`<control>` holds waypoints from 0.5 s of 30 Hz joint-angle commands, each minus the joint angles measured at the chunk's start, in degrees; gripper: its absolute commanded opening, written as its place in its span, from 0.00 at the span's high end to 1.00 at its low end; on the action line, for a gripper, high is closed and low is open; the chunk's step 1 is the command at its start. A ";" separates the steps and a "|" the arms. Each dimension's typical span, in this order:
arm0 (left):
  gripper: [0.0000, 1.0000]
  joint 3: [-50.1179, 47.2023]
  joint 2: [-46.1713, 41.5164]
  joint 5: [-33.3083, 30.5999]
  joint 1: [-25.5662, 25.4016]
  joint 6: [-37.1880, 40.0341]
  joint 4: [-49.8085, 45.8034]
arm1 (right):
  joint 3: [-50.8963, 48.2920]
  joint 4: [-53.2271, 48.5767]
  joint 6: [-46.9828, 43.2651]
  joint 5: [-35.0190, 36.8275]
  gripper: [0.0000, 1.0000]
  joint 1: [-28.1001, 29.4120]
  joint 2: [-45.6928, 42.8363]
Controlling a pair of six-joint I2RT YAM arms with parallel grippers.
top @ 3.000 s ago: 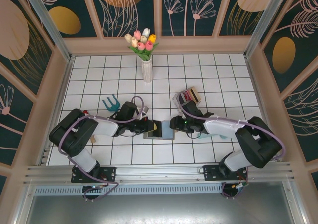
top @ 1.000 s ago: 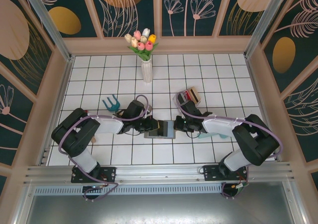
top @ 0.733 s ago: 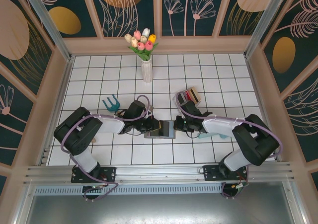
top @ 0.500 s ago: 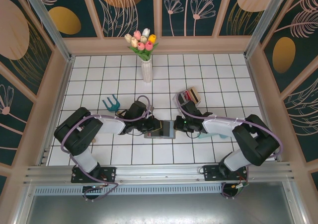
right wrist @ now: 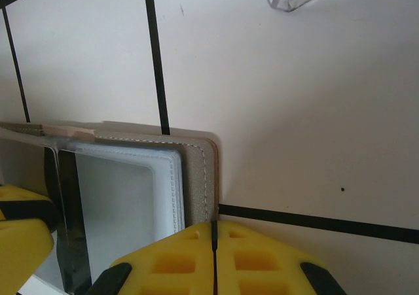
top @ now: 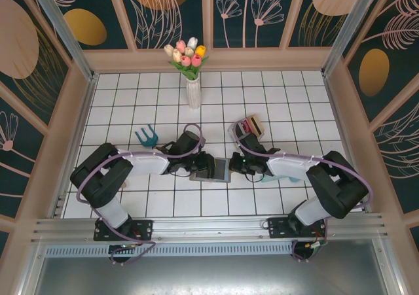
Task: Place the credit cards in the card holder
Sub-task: Insert the credit card into the card slot.
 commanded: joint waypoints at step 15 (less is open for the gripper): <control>0.64 5.57 2.17 -8.32 -1.45 2.96 -13.28 | -0.11 -1.94 0.76 0.11 1.00 0.81 1.05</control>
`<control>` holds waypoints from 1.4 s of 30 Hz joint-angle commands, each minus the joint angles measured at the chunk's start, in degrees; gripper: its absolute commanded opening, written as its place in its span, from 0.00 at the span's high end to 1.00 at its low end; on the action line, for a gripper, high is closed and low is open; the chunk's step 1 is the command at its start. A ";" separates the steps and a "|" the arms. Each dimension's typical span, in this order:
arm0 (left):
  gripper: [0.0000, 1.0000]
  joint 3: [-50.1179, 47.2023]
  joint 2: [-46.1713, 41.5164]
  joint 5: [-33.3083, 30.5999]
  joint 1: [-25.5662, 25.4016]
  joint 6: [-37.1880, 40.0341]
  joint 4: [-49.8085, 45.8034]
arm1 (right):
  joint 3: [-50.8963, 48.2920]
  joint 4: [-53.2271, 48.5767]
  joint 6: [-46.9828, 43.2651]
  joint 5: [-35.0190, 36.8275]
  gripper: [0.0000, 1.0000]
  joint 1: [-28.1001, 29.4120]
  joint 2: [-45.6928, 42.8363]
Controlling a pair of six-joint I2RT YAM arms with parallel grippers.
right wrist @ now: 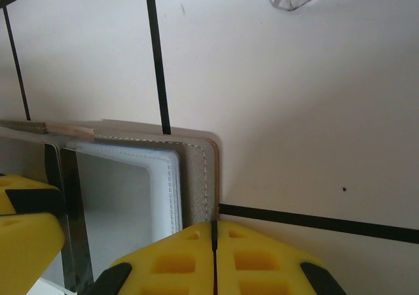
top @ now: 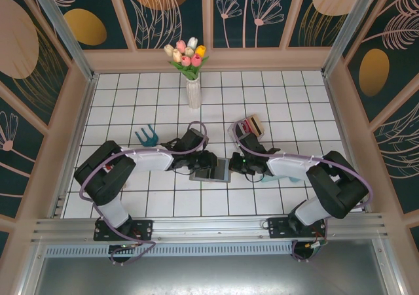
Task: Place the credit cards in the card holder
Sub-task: Insert the credit card into the card slot.
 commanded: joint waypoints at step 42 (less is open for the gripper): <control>0.62 12.77 6.77 -6.10 -5.66 5.05 -15.00 | 0.10 -2.19 0.89 0.87 1.00 1.19 1.71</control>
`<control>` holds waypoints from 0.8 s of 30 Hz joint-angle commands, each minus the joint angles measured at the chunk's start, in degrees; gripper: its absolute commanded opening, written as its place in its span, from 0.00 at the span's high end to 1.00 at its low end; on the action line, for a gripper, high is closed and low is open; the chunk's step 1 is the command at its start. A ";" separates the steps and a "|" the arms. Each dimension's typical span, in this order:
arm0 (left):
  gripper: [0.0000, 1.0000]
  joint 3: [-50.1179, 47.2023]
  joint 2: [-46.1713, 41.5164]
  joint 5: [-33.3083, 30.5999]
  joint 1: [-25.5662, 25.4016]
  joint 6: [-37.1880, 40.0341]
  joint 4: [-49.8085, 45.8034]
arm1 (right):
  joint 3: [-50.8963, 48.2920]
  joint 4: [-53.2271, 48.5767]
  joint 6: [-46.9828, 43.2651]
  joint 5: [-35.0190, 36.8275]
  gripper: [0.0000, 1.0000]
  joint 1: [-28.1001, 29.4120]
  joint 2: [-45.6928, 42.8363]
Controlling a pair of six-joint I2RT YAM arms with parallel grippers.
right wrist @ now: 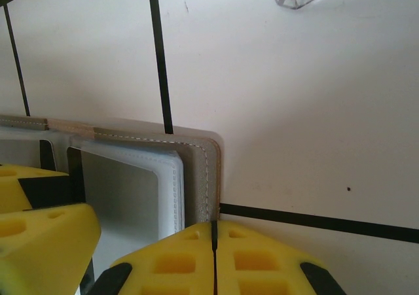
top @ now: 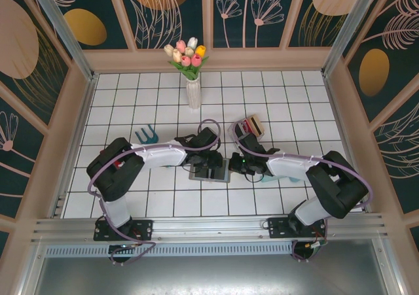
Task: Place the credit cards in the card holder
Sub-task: Insert the credit card into the card slot, then close the card holder at the center of the table.
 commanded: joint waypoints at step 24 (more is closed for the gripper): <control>0.37 -8.99 -18.74 -12.15 1.81 -2.85 -4.89 | 0.87 -5.61 0.59 4.13 1.00 0.80 0.54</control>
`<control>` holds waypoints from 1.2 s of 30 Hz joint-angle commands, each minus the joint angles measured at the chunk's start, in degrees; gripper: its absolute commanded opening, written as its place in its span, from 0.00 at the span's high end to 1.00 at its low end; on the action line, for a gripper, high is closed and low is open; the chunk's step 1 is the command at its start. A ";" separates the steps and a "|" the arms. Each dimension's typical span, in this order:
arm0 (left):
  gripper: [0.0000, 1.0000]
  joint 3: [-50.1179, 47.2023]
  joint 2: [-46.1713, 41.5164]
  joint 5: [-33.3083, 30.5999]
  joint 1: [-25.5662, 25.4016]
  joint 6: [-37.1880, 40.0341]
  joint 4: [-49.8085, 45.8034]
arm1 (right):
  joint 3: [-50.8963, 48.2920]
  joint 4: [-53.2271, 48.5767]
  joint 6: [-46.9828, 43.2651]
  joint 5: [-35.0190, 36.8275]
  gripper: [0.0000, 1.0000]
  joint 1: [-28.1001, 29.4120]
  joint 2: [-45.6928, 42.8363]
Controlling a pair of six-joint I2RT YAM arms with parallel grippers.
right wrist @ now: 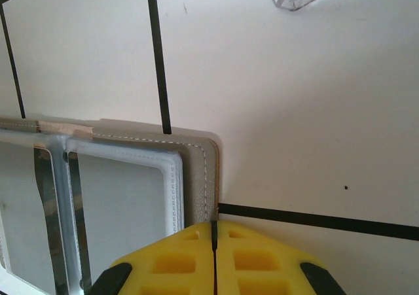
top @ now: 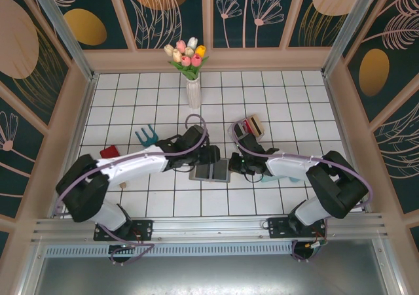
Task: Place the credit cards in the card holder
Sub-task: Close the card holder at the center of the table.
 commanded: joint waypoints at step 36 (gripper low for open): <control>0.48 -14.39 3.37 14.28 7.52 -1.60 11.79 | 0.68 -4.01 0.76 1.88 1.00 1.19 1.79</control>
